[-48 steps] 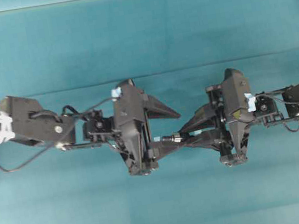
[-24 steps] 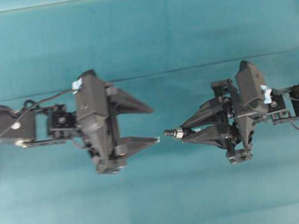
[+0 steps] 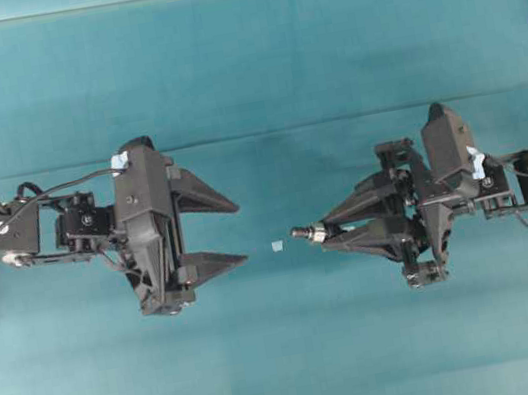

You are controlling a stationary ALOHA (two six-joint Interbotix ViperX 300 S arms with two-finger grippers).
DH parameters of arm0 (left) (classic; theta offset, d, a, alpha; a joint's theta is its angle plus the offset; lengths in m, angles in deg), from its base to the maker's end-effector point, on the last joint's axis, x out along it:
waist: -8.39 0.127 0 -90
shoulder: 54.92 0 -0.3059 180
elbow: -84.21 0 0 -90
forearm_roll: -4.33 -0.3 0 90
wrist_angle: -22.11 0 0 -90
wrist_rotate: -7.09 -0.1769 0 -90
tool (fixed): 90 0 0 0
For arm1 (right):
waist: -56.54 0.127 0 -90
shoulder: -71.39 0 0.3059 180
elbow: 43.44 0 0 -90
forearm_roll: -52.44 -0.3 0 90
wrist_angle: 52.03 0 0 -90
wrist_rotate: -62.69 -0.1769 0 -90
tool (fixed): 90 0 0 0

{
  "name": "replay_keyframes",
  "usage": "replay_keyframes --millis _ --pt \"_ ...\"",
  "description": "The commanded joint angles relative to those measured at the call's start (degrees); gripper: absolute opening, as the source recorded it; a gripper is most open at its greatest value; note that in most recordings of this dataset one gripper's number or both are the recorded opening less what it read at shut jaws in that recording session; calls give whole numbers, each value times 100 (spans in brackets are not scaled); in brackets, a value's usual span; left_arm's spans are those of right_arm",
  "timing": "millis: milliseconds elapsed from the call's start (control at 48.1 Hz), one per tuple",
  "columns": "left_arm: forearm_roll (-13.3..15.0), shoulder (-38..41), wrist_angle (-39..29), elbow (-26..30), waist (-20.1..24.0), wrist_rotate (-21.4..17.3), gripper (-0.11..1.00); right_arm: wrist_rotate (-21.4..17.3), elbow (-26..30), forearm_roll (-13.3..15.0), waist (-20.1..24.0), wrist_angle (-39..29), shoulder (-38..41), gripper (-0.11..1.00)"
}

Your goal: Insert the washer onto the shaft with both hands.

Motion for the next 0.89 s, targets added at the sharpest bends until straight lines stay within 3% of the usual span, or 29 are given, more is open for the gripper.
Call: replay_keyframes --millis 0,602,872 --pt "-9 -88 -70 44 -35 -9 85 -53 26 -9 9 9 -88 0" --pt "-9 -290 -976 -185 -53 -18 85 -53 35 -9 9 -123 -88 0" --pt "-9 -334 -1028 -229 -53 -9 85 -44 44 -9 9 -123 -79 0"
